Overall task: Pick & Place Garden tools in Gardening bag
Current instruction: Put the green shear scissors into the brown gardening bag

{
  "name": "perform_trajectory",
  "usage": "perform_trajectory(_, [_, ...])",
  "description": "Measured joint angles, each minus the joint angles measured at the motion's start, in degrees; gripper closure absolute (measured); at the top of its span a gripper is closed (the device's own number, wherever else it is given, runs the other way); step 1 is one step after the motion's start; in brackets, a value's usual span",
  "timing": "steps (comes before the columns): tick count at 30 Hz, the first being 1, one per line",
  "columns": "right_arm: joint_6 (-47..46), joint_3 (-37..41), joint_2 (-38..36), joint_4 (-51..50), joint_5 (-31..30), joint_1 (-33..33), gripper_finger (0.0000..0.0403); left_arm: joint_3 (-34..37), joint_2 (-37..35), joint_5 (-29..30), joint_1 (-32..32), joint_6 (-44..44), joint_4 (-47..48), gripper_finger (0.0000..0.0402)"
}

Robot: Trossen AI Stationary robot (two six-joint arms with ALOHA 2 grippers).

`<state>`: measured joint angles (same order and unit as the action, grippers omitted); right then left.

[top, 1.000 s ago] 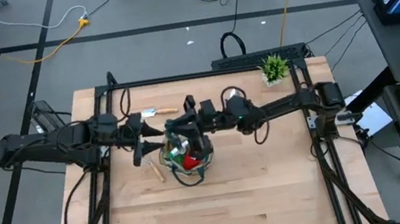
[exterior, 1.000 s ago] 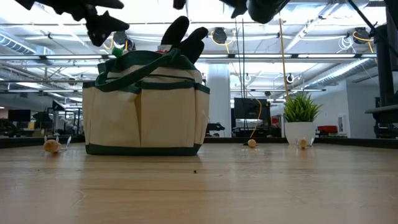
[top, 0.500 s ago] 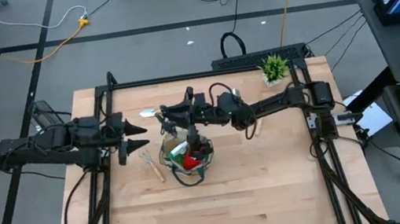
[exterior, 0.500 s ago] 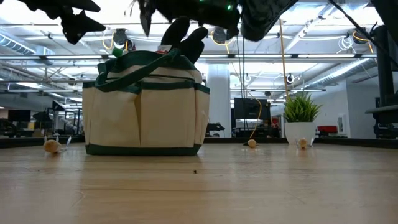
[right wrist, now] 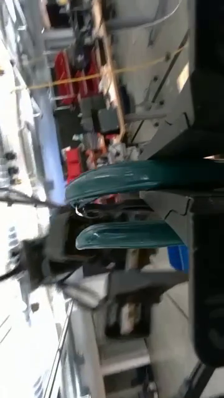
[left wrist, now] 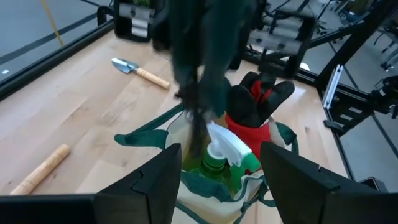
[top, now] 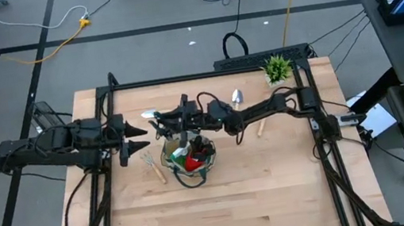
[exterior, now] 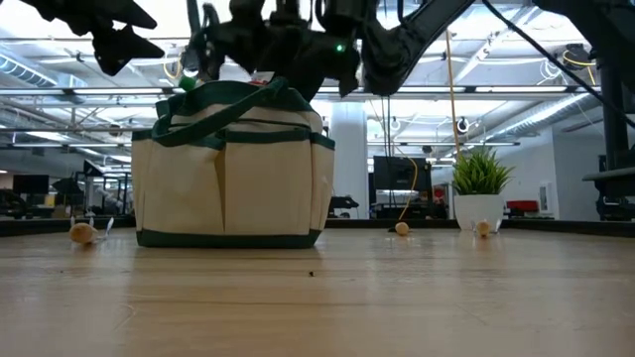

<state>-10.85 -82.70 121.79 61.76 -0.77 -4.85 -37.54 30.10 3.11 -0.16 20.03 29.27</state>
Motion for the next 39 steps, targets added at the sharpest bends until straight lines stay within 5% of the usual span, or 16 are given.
perform_trajectory(13, [2.7, 0.0, 0.8, -8.2, -5.3, 1.2, 0.0358, 0.3, -5.4, 0.0, 0.0, -1.9, 4.2, 0.0176])
perform_trajectory(28, [2.8, 0.0, 0.8, -14.0, -5.2, 1.2, 0.0358, 13.9, -22.4, 0.0, 0.0, 3.6, 3.0, 0.0176])
perform_trajectory(39, [2.7, 0.1, 0.8, -17.4, -5.0, 1.2, 0.0349, 17.3, -25.7, 0.0, 0.0, 4.7, 2.3, 0.0176])
